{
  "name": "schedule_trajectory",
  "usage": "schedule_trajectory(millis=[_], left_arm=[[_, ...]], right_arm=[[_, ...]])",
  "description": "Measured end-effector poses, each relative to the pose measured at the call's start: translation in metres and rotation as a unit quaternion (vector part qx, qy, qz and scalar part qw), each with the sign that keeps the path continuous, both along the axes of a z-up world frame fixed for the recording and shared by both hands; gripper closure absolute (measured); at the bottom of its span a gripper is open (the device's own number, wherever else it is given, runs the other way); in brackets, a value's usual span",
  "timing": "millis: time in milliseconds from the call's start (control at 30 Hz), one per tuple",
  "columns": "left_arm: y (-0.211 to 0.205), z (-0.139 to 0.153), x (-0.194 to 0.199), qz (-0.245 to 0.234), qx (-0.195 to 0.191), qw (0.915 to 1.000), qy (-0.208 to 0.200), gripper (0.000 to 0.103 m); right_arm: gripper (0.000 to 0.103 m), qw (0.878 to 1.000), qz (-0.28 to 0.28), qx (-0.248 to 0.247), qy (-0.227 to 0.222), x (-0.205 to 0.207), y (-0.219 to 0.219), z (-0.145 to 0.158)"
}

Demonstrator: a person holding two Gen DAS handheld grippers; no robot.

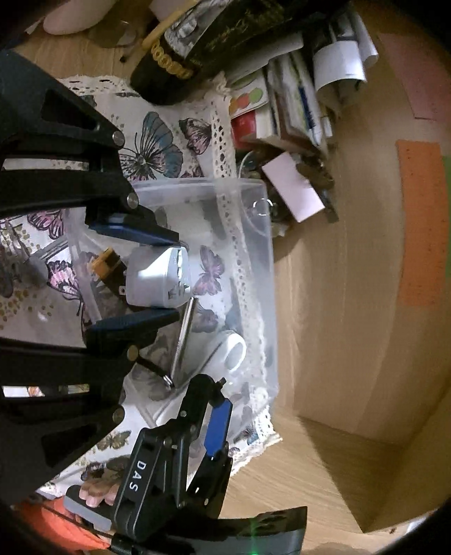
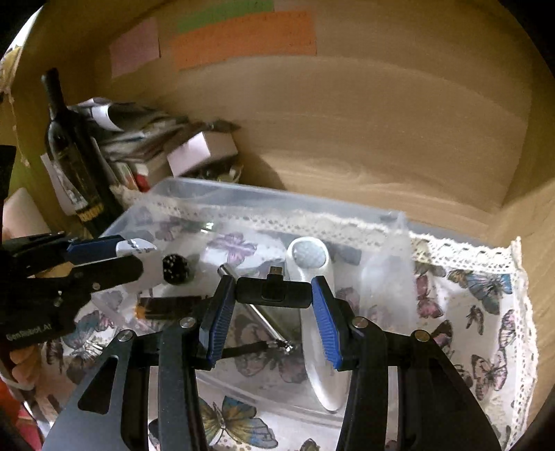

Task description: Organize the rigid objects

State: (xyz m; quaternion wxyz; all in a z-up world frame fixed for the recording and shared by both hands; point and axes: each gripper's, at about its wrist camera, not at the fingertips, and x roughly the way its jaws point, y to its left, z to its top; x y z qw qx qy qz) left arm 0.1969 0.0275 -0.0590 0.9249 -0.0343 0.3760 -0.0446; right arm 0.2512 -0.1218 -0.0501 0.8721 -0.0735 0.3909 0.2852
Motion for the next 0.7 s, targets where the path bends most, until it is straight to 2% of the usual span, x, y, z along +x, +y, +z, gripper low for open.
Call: schedule_trajectory(millis=[267,367,567,700], left_arm=[[-0.005,-0.004,0.002,-0.009,0.002,0.9999,0.008,0.066],[-0.004,0.002,-0.004,-0.008,0.002,1.0000,0.000,0.066],[-0.002,0.027,-0.026,-0.001,0.003,0.9994,-0.033,0.048],[0.000,0.041,-0.048,0.011,0.020,0.9981,-0.058,0.027]], right_arm=[[0.061,1.000,0.002,-0.008,0.013,0.002,0.005,-0.006],[0.057,1.000,0.001,-0.004,0.013,0.001,0.003,-0.003],[0.054,1.000,-0.002,0.012,-0.011,-0.015,-0.004,0.017],[0.048,0.999,0.003,0.022,-0.036,-0.033,-0.012,0.032]])
